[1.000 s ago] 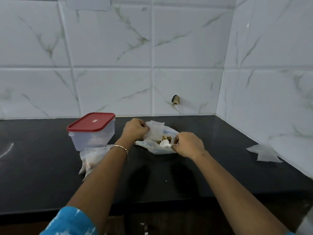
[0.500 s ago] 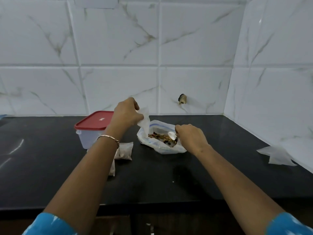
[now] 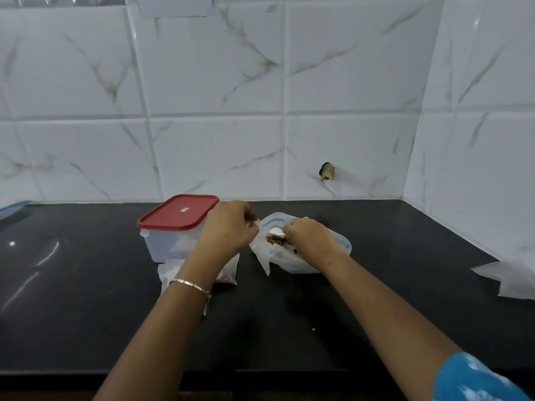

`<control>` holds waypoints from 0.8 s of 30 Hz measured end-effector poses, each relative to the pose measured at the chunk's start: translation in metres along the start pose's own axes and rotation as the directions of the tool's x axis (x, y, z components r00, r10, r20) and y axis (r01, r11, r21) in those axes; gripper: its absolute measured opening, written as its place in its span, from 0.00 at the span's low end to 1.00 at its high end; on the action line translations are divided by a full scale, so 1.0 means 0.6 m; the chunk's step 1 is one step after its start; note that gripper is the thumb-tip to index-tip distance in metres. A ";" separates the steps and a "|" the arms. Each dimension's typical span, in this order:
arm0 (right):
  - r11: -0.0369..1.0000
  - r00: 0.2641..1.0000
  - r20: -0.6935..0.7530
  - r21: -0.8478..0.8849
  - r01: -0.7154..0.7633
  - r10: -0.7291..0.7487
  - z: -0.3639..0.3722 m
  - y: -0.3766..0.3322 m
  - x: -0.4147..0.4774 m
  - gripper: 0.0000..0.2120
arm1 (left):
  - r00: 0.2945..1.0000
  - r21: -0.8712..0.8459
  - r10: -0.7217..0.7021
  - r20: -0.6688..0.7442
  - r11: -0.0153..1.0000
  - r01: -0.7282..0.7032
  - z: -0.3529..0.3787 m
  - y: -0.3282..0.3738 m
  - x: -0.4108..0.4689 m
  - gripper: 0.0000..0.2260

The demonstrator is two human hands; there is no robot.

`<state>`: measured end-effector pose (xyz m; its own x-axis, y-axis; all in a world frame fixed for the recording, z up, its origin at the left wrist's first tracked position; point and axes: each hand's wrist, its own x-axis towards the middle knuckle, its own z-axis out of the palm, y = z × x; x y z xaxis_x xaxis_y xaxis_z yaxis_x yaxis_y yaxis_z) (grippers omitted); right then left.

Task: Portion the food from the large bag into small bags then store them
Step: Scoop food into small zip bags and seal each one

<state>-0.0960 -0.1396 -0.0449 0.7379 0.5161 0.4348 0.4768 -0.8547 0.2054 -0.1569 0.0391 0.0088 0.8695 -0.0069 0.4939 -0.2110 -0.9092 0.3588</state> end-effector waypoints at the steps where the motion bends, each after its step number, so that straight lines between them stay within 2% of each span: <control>1: 1.000 1.000 0.004 -0.001 0.010 -0.010 0.003 0.000 0.000 0.11 | 0.999 -0.012 0.030 -0.016 0.999 -0.031 0.004 -0.001 -0.008 0.11; 4: 0.993 0.999 0.028 0.115 -0.031 0.028 0.002 0.002 -0.005 0.11 | 0.989 -0.110 0.112 0.101 0.989 -0.101 0.021 -0.012 -0.017 0.27; 7: 0.941 0.992 0.086 0.316 -0.119 0.096 -0.005 0.016 -0.013 0.11 | 0.949 -0.183 0.189 0.254 0.972 -0.145 0.033 -0.021 -0.018 0.35; 11: 0.890 0.985 0.042 0.424 -0.170 0.168 -0.004 0.035 -0.018 0.10 | 0.935 -0.281 0.260 0.242 0.941 -0.189 0.038 -0.023 -0.017 0.29; 16: 0.888 0.982 0.044 0.420 -0.187 0.186 -0.003 0.033 -0.021 0.11 | 0.943 -0.376 0.249 0.221 0.914 -0.153 0.035 -0.024 -0.019 0.28; 20: 0.901 0.977 0.027 0.382 -0.207 0.213 -0.005 0.025 -0.026 0.10 | 0.945 -0.381 0.246 0.213 0.912 -0.152 0.034 -0.028 -0.028 0.28; 24: 0.885 0.961 -0.047 0.404 -0.230 0.272 -0.004 0.022 -0.032 0.10 | 0.947 -0.273 0.269 0.174 0.937 -0.216 0.020 -0.027 -0.040 0.24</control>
<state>-0.1048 -0.1611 -0.0487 0.8164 0.2614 0.5149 0.4450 -0.8531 -0.2723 -0.1690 0.0491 -0.0183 0.8447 -0.3235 0.4265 -0.5075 -0.7372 0.4460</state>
